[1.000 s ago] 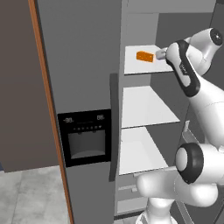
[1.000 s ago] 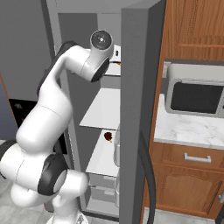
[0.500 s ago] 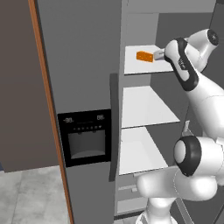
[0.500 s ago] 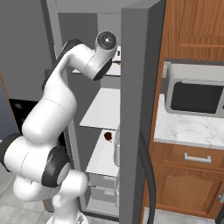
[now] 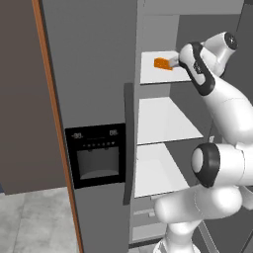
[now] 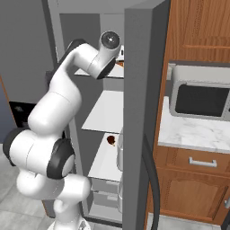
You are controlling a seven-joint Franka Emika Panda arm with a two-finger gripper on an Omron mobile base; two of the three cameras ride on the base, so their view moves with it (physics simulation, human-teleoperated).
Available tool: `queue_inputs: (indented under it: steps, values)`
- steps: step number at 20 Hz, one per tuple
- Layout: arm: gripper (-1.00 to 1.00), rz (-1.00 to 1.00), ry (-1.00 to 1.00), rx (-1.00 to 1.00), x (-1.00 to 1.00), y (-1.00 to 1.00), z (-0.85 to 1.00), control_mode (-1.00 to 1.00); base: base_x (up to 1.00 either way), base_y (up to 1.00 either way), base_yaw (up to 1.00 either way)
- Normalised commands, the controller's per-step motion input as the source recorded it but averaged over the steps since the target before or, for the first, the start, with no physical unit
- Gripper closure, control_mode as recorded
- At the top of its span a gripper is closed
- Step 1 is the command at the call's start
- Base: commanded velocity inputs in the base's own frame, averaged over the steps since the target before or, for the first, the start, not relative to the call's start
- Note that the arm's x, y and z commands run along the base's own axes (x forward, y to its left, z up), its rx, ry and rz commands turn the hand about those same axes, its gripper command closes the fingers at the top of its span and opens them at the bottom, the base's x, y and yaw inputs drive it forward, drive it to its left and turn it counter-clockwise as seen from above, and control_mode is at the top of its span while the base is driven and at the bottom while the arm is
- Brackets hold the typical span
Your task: Pick the cheese from the fridge and the cheese grater from the cabinet and place them next to the salad bowl.
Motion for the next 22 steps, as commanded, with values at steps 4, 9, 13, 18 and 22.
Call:
queue_inputs:
  steps: [4,9,13,18,22]
  values:
    - [-1.00,0.00,0.08,-0.03,0.25,0.00,0.00,-1.00,0.00,0.00,0.00]
    - [-1.00,0.00,0.08,-0.03,0.19,-0.02,0.00,-1.00,0.00,0.00,0.00]
    - [-1.00,0.00,0.04,-0.06,0.17,-0.12,0.00,-1.00,0.00,0.00,0.00]
    - [-1.00,0.00,0.00,-0.07,0.18,-0.12,0.00,-1.00,0.00,0.00,0.00]
    - [-1.00,0.00,0.00,-0.06,0.19,-0.04,-0.05,-1.00,0.00,0.00,0.00]
